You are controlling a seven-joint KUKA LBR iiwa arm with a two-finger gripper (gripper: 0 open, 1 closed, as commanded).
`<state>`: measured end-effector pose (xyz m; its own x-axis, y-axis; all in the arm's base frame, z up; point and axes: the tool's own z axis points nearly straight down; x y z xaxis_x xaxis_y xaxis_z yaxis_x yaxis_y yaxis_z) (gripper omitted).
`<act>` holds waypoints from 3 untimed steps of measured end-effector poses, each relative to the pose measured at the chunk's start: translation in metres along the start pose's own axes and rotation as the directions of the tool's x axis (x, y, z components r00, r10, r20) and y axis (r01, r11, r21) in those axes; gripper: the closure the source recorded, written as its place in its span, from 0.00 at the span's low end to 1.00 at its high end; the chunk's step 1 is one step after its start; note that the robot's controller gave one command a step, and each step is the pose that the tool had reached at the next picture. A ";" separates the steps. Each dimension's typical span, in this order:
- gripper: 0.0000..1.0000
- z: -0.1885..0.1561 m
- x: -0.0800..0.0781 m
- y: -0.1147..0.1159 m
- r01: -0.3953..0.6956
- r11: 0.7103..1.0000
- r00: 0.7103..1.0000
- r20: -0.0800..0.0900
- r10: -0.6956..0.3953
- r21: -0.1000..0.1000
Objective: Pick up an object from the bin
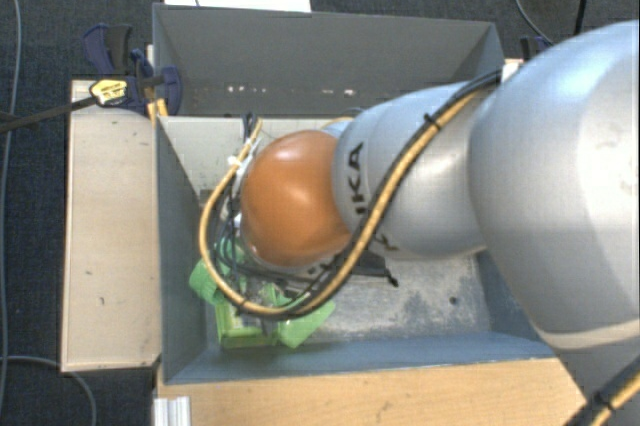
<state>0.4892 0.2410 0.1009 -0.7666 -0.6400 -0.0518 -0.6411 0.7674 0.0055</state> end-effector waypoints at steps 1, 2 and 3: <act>1.00 0.000 0.000 0.000 0.002 1.000 1.000 0.000 -0.002 0.000; 1.00 0.000 0.000 0.000 0.001 1.000 1.000 0.000 -0.001 0.000; 1.00 0.000 0.000 0.000 0.000 1.000 1.000 0.000 0.000 0.000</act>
Offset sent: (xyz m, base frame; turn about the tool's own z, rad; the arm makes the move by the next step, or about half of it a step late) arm 0.0103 -0.0028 -0.0025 -0.0784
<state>0.4892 0.2411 0.1009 -0.7666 -0.6400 -0.0515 -0.6411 0.7674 0.0056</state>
